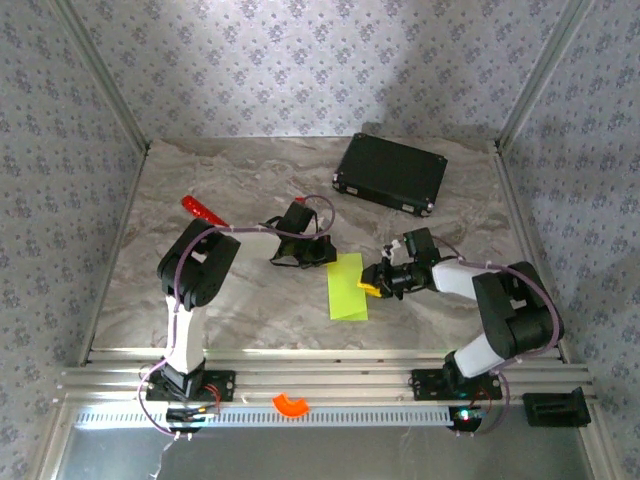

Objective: Fold a paper plane with a square sheet of paper (pick it up from the middle)

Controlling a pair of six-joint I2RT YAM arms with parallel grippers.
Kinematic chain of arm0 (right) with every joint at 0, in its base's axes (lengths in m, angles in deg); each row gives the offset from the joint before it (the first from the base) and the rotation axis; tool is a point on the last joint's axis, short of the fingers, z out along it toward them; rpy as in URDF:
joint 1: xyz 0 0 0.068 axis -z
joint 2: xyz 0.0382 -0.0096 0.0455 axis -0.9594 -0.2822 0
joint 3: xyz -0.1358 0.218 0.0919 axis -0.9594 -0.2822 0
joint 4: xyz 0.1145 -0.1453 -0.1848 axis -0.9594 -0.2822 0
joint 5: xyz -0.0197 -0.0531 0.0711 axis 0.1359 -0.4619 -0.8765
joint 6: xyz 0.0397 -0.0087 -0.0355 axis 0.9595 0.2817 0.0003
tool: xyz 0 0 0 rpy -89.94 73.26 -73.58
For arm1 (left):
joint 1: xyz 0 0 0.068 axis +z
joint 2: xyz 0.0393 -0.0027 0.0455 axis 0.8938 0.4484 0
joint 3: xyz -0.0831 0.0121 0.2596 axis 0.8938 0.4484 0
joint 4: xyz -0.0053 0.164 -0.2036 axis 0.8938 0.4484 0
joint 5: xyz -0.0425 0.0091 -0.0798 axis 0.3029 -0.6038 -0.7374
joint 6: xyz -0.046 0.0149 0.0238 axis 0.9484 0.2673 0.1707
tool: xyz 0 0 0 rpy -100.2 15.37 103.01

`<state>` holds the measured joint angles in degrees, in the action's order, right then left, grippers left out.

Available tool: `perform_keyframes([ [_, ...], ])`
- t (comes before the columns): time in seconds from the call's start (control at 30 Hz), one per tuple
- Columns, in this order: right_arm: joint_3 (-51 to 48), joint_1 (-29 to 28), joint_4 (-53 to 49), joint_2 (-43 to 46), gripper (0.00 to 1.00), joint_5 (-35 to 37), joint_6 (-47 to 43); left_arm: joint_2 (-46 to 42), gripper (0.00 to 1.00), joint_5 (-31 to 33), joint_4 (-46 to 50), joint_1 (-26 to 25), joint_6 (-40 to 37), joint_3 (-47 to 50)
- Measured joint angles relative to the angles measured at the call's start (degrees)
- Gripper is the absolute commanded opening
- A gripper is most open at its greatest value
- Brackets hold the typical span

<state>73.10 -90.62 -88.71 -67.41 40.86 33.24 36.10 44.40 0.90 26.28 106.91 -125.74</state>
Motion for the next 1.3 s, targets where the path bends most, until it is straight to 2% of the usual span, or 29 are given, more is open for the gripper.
perform_keyframes([
  [0.27, 1.88, 1.53, 0.22, -4.55, 0.18, -3.23, -3.37, 0.17, 0.0, -0.79, 0.2, 0.0, 0.0, -0.15],
  [0.53, 1.95, 1.84, 0.15, -6.29, 0.07, -4.39, -5.25, 0.22, 0.02, -1.05, 0.17, 0.0, 0.02, -0.22],
  [0.6, 1.95, 2.01, 0.09, -6.88, 0.05, -4.28, -5.73, 0.15, 0.09, -1.07, 0.15, 0.0, 0.02, -0.22],
  [0.73, 1.92, 1.99, 0.17, -7.15, 0.04, -2.75, -5.75, -1.6, 0.39, -0.39, 0.44, -0.07, -0.09, 0.04],
  [0.8, 1.92, 1.75, 0.44, -7.15, 0.04, -1.38, -5.25, -4.15, 0.49, 0.42, 0.46, -0.2, -0.5, 0.74],
  [0.87, 1.92, 1.14, 1.38, -7.13, 0.04, 0.59, -4.13, -8.07, 0.54, 1.51, 0.42, -0.33, -1.38, 2.05],
  [0.97, 1.2, 0.02, 4.24, -6.58, 0.04, 3.61, -1.01, -14.43, 0.55, 3.63, -0.07, -1.09, -2.93, 4.42],
  [1.1, -0.2, -0.61, 8.07, -5.53, 0.07, 5.44, 3.08, -21.05, 0.54, 8.96, -1.14, -5.03, -6.84, 8.72],
  [1.3, -0.13, -0.59, 8.46, -4.46, 0.11, 5.35, 4.0, -23.74, 0.55, 18.67, 1.95, -16.94, -16.04, 12.28],
])
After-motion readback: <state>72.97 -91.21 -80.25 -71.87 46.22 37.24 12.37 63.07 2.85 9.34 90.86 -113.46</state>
